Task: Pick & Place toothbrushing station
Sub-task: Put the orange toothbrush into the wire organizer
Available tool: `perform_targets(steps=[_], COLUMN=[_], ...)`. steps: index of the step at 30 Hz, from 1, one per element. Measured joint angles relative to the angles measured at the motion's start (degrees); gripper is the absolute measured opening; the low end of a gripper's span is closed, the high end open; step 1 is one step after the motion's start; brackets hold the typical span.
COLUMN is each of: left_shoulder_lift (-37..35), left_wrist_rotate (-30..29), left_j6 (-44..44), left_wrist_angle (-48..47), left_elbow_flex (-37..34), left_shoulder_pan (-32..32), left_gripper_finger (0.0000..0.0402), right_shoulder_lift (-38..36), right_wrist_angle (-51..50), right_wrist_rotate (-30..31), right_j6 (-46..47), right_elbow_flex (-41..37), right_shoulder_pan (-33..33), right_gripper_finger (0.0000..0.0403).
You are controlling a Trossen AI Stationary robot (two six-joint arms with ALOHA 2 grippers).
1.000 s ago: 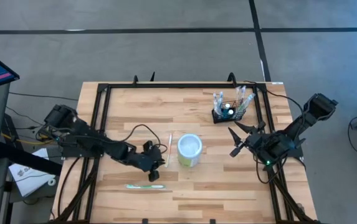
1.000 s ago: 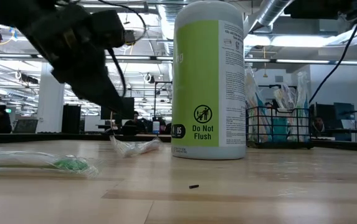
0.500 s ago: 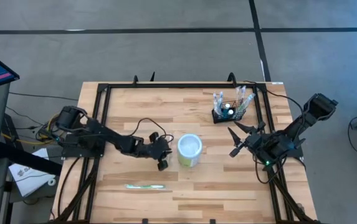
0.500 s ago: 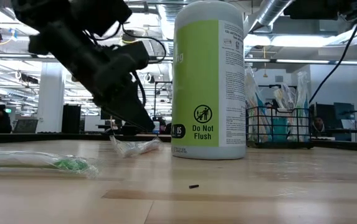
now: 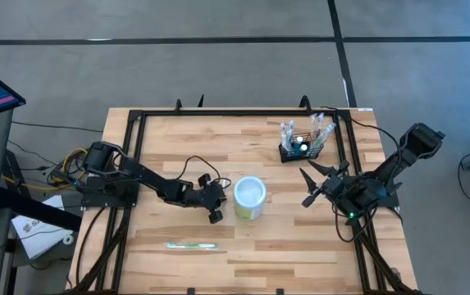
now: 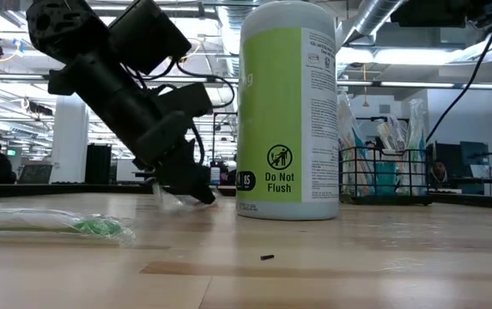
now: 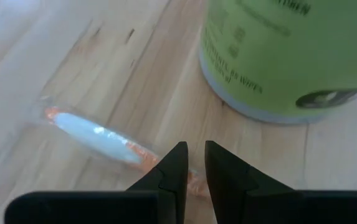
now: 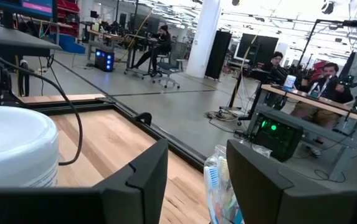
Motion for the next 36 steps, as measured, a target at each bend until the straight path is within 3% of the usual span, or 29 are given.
perform_targets(steps=[8,19,24,31,36], left_shoulder_lift=[-0.5,-0.5,-0.6,-5.6,-13.5], left_wrist_rotate=[-1.4,-13.3,-15.4,-15.2,-10.8], left_j6=[-7.7,-17.5,-19.9,-11.8,2.9], left_wrist_angle=[-5.0,-9.1,-12.4,-13.6,-15.0], left_elbow_flex=[0.1,0.0,0.0,-0.1,0.0], left_shoulder_pan=[0.2,0.0,0.4,0.3,0.9], left_gripper_finger=[0.0049,0.0049,0.0049,0.0049,0.0049], right_shoulder_lift=[0.0,0.0,0.0,0.0,0.0], right_wrist_angle=[-1.5,-5.9,-5.9,-5.8,-5.9], right_wrist_rotate=[0.0,0.0,0.0,0.0,0.0], right_j6=[1.0,4.1,4.1,4.0,4.1], right_elbow_flex=[0.0,0.0,0.0,0.0,0.0], right_shoulder_pan=[0.0,0.0,0.0,0.0,0.0], right_gripper_finger=[0.0154,0.0154,0.0154,0.0154,0.0154])
